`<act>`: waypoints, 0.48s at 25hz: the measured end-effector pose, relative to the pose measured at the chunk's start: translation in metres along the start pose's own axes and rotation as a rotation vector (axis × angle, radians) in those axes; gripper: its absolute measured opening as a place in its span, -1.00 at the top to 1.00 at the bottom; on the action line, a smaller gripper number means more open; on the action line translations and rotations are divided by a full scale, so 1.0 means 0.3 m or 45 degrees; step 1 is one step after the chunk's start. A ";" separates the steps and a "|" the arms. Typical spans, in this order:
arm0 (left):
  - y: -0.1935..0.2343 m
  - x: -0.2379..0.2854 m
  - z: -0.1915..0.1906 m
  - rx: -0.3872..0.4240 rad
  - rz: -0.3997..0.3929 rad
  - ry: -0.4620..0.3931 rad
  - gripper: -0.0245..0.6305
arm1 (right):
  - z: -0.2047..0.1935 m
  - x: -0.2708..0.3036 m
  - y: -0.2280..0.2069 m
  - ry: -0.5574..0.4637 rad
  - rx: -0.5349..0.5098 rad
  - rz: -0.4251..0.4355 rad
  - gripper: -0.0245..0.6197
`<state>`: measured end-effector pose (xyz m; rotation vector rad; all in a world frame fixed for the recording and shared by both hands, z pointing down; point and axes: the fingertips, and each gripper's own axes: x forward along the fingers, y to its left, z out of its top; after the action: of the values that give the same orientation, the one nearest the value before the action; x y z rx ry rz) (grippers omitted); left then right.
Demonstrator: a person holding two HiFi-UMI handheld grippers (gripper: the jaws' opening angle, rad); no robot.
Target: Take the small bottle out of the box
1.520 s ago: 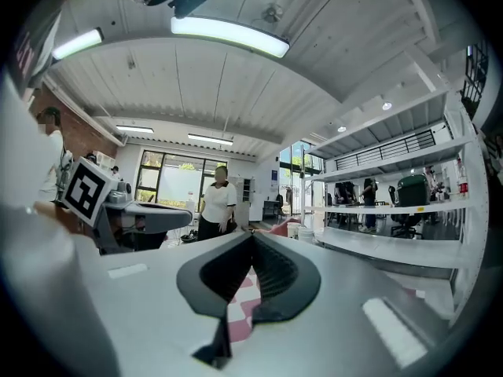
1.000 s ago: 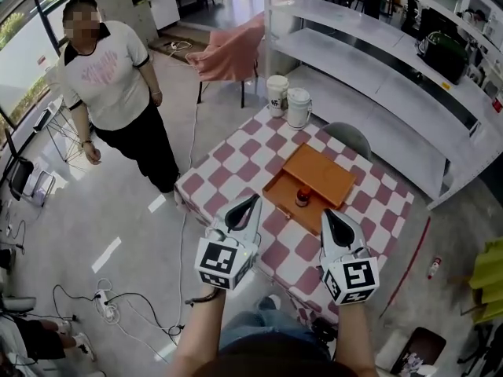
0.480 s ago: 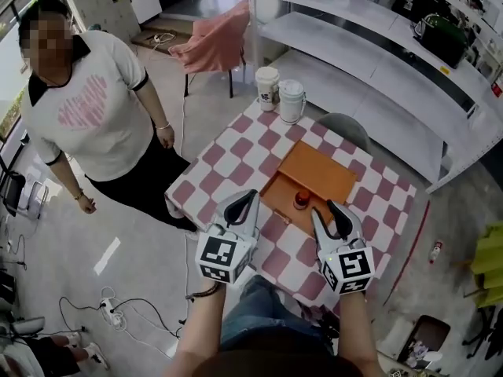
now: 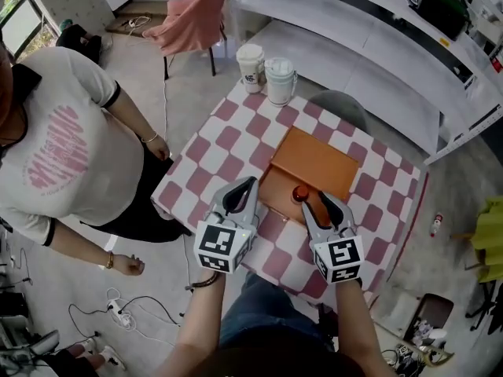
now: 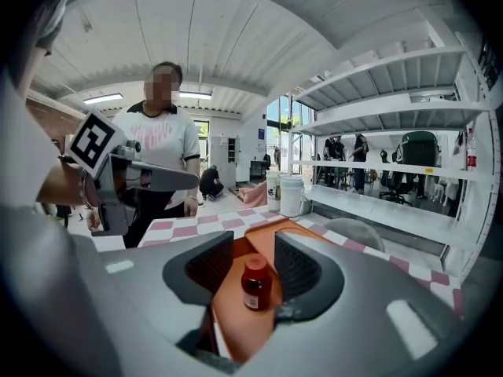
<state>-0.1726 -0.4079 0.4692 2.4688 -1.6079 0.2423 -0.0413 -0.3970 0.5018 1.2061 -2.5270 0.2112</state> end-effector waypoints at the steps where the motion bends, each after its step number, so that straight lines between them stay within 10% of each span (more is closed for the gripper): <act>1: 0.004 0.013 -0.010 -0.001 -0.009 0.008 0.93 | -0.017 0.017 -0.004 0.014 0.003 -0.006 0.44; 12: 0.046 0.124 -0.128 -0.049 -0.075 0.077 0.93 | -0.170 0.161 -0.027 0.111 0.042 -0.061 0.42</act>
<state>-0.1717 -0.4371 0.5161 2.4507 -1.4998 0.2722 -0.0515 -0.4232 0.5666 1.2404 -2.4265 0.2887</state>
